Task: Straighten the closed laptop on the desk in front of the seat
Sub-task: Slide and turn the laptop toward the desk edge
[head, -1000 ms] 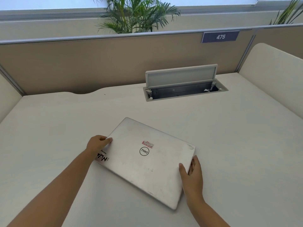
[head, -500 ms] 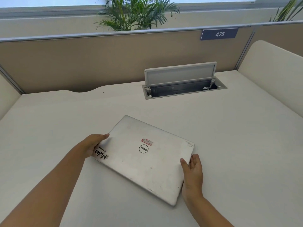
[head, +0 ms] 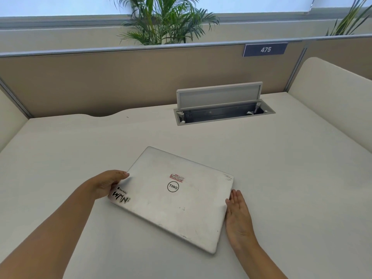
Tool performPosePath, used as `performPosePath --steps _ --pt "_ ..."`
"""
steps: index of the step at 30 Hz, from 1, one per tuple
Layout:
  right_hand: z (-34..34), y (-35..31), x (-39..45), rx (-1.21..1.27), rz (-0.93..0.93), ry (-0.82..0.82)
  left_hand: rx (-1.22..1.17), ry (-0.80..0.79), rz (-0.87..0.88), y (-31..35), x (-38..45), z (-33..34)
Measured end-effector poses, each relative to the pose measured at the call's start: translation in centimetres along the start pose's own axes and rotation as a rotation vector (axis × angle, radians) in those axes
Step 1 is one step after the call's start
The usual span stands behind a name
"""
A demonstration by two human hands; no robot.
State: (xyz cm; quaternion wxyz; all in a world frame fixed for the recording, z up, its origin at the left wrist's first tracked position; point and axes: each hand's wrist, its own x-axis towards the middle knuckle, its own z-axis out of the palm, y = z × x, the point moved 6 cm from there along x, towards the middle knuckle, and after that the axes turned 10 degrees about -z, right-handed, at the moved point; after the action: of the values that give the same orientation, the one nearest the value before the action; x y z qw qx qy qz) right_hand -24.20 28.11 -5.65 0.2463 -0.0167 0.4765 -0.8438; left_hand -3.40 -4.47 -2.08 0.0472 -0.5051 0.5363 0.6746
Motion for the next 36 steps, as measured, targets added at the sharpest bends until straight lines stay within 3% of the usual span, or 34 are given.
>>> performPosePath --steps 29,36 --pt "0.3 -0.3 0.5 0.076 0.02 -0.015 -0.033 0.013 0.067 -1.0 -0.1 -0.1" --pt "0.4 -0.1 1.1 0.1 0.048 -0.024 0.012 0.157 0.084 -1.2 -0.1 -0.6"
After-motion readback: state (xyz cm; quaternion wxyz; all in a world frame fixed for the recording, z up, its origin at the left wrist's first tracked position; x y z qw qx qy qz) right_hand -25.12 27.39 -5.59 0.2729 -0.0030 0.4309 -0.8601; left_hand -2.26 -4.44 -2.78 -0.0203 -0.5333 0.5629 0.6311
